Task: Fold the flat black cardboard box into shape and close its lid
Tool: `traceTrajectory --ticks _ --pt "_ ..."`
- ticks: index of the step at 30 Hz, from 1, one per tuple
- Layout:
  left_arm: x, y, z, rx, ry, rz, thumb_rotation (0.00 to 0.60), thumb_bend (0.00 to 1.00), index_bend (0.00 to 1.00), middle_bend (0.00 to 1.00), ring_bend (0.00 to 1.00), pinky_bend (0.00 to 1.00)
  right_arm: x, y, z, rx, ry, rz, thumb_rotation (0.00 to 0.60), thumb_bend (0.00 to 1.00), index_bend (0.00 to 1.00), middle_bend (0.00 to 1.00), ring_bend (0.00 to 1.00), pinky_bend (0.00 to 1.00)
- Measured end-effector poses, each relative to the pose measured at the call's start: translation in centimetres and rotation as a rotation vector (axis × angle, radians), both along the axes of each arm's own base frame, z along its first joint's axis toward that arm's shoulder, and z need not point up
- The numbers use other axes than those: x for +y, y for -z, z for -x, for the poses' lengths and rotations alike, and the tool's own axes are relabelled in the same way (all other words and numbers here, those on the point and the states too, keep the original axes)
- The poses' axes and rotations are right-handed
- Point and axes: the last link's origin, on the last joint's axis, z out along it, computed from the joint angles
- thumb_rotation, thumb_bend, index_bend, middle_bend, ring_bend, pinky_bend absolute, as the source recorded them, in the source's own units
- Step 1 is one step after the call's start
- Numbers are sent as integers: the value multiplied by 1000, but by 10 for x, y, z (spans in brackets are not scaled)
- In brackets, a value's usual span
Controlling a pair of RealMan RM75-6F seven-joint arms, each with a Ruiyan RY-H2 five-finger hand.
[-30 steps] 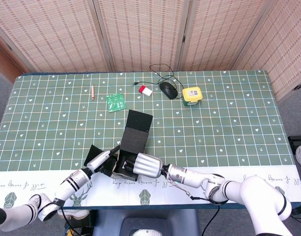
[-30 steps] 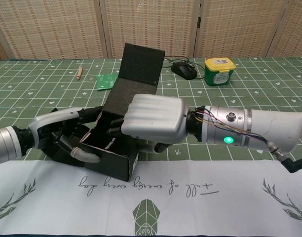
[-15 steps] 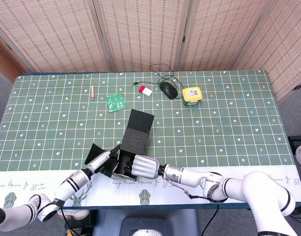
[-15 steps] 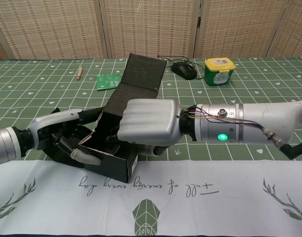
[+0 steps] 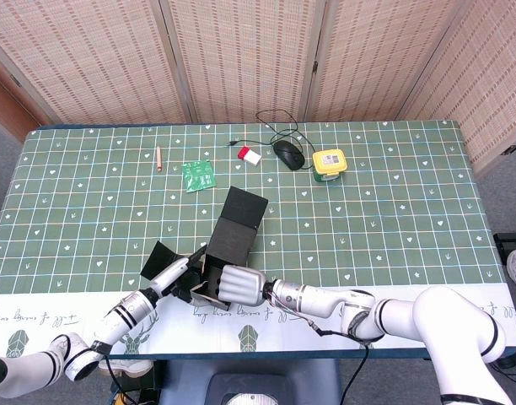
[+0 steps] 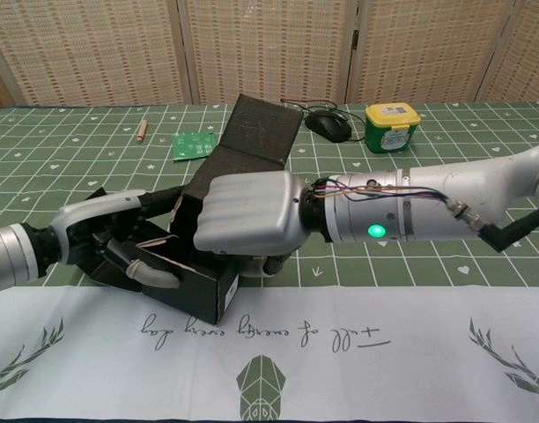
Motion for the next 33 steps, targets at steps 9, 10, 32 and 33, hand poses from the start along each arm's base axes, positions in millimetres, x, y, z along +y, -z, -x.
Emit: traceTrajectory --ticks 9,10,32,33 --pt "1 0 -1 3 -9 -1 600 37 0 10 600 547 -2 -5 1 -31 12 11 600 508 489 469 803 953" --pt "1 0 -1 4 -11 -6 600 36 0 10 599 547 -2 -7 1 -40 15 18 600 503 409 413 799 953" --pt "6 1 -15 47 -57 -118 600 37 0 10 596 547 1 -51 29 -195 207 189 600 339 0 6 665 953" --pt "7 2 -16 52 -58 -128 600 37 0 10 597 547 1 -53 32 -204 224 191 600 336 0 5 665 953"
